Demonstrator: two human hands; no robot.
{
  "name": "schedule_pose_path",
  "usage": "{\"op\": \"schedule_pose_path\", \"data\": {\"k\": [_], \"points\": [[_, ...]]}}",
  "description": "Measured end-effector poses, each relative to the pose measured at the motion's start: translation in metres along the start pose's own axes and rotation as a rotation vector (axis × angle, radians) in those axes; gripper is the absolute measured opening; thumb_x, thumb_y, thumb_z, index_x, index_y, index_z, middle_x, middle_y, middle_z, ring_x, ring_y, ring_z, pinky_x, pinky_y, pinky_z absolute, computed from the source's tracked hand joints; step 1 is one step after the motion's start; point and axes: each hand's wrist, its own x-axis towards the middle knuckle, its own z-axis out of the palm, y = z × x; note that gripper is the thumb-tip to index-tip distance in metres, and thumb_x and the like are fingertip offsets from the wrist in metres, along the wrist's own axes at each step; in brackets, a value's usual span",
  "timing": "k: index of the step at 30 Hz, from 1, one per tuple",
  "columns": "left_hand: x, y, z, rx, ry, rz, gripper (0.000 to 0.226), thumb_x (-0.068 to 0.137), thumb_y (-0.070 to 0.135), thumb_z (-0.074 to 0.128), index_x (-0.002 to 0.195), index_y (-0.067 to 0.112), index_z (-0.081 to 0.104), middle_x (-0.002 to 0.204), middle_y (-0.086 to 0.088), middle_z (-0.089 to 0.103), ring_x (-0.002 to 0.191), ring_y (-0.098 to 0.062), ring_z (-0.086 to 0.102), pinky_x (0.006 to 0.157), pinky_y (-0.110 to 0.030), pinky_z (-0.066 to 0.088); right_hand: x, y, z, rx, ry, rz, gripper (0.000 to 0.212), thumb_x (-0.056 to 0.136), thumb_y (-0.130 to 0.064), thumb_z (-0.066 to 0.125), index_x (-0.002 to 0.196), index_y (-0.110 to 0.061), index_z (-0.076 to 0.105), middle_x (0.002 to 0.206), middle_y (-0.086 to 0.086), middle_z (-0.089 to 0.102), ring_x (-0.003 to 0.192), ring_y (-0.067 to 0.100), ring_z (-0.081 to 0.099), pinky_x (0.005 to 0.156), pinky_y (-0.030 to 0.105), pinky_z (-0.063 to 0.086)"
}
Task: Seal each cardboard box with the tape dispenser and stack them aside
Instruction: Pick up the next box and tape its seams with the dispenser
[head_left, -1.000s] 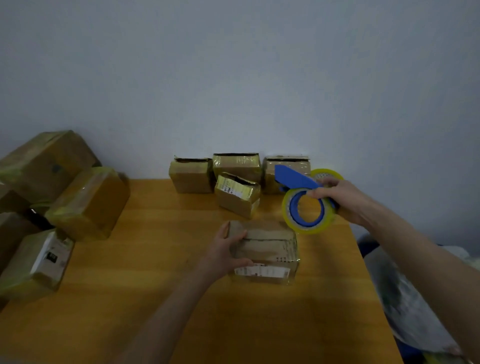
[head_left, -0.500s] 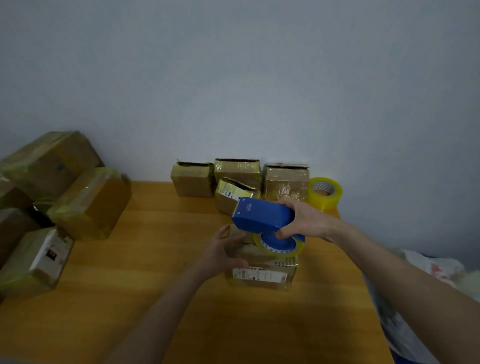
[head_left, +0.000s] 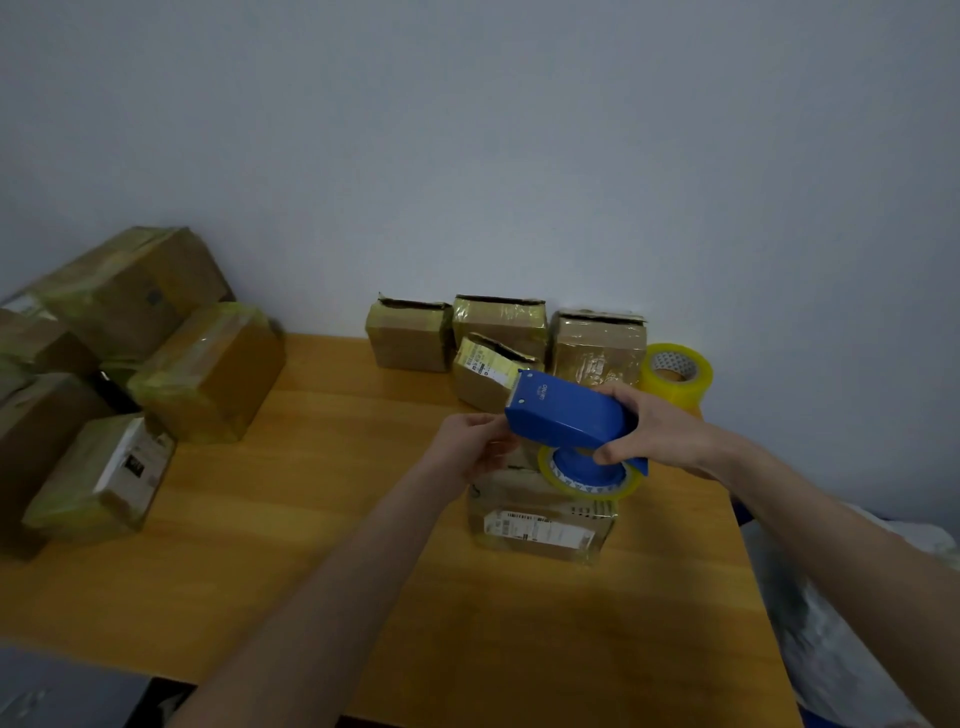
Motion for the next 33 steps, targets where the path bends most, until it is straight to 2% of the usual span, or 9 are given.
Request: {"op": "schedule_pose_path", "data": {"k": [3, 8, 11, 15, 18, 23, 26, 29, 33], "points": [[0.001, 0.002, -0.003, 0.025, -0.008, -0.005, 0.01, 0.093, 0.018, 0.059, 0.097, 0.012, 0.066, 0.081, -0.002, 0.068, 0.071, -0.009, 0.065, 0.059, -0.022, 0.051, 0.0, 0.001, -0.001, -0.013, -0.011, -0.003, 0.058, 0.073, -0.004, 0.078, 0.115, -0.031, 0.05, 0.112, 0.0, 0.058, 0.099, 0.014, 0.063, 0.075, 0.022, 0.052], [0.0, 0.007, -0.007, -0.11, 0.003, -0.095, 0.026, 0.099, 0.034, 0.046, 0.095, 0.013, 0.062, 0.088, -0.001, 0.067, 0.081, -0.017, 0.062, 0.066, -0.03, 0.047, 0.002, 0.001, -0.002, -0.008, -0.014, 0.003, 0.056, 0.073, -0.004, 0.078, 0.114, -0.03, 0.051, 0.111, 0.0, 0.059, 0.098, 0.016, 0.064, 0.076, 0.025, 0.053], [0.0, 0.008, -0.01, -0.009, 0.046, -0.07, 0.027, 0.093, 0.04, 0.056, 0.096, 0.015, 0.064, 0.09, 0.001, 0.066, 0.084, -0.016, 0.061, 0.066, -0.028, 0.048, 0.002, 0.0, -0.001, -0.032, -0.011, 0.0, 0.055, 0.073, -0.005, 0.078, 0.113, -0.031, 0.051, 0.11, 0.0, 0.059, 0.097, 0.015, 0.064, 0.076, 0.025, 0.053], [0.0, 0.009, -0.007, 0.131, 0.129, 0.027, 0.022, 0.088, 0.025, 0.066, 0.103, 0.01, 0.067, 0.083, 0.0, 0.069, 0.074, -0.01, 0.063, 0.058, -0.02, 0.05, 0.005, -0.003, 0.0, -0.1, 0.002, -0.015, 0.055, 0.072, -0.009, 0.079, 0.114, -0.031, 0.051, 0.108, -0.002, 0.06, 0.094, 0.013, 0.065, 0.073, 0.022, 0.052], [0.001, 0.009, -0.009, 0.207, 0.178, 0.074, 0.012, 0.089, 0.02, 0.064, 0.096, 0.011, 0.067, 0.081, -0.002, 0.067, 0.071, -0.009, 0.062, 0.055, -0.018, 0.048, 0.007, -0.009, 0.003, -0.195, 0.041, -0.071, 0.054, 0.071, -0.015, 0.081, 0.112, -0.034, 0.052, 0.106, -0.005, 0.061, 0.093, 0.012, 0.064, 0.074, 0.022, 0.051], [0.0, 0.006, -0.017, 0.239, 0.205, 0.121, 0.008, 0.09, 0.021, 0.063, 0.086, 0.015, 0.066, 0.083, -0.003, 0.066, 0.074, -0.01, 0.06, 0.056, -0.019, 0.046, 0.005, -0.027, 0.003, -0.31, 0.06, -0.134, 0.048, 0.059, -0.041, 0.072, 0.102, -0.045, 0.052, 0.096, -0.015, 0.061, 0.083, -0.003, 0.061, 0.062, 0.013, 0.045], [-0.002, 0.003, -0.022, 0.211, 0.219, 0.123, 0.009, 0.089, 0.022, 0.065, 0.086, 0.014, 0.066, 0.083, -0.002, 0.064, 0.074, -0.01, 0.059, 0.054, -0.018, 0.046, 0.003, -0.031, 0.001, -0.365, 0.049, -0.141, 0.053, 0.057, -0.044, 0.07, 0.107, -0.043, 0.052, 0.096, -0.017, 0.06, 0.082, -0.001, 0.061, 0.062, 0.012, 0.043], [0.0, 0.002, -0.044, 0.15, 0.331, 0.088, 0.012, 0.088, 0.02, 0.067, 0.088, 0.009, 0.069, 0.079, -0.001, 0.061, 0.07, -0.009, 0.055, 0.047, -0.015, 0.047, -0.003, -0.029, -0.012, -0.419, 0.089, -0.117, 0.059, 0.056, -0.044, 0.069, 0.113, -0.036, 0.054, 0.097, -0.016, 0.061, 0.085, 0.004, 0.061, 0.068, 0.018, 0.046], [0.001, -0.009, -0.057, 0.161, 0.373, 0.073, 0.015, 0.09, 0.018, 0.066, 0.08, 0.007, 0.069, 0.074, -0.002, 0.059, 0.068, -0.011, 0.051, 0.044, -0.016, 0.048, -0.006, -0.022, -0.021, -0.439, 0.084, -0.069, 0.053, 0.067, -0.032, 0.08, 0.112, -0.031, 0.054, 0.097, -0.011, 0.061, 0.087, 0.008, 0.061, 0.071, 0.023, 0.05]]}}
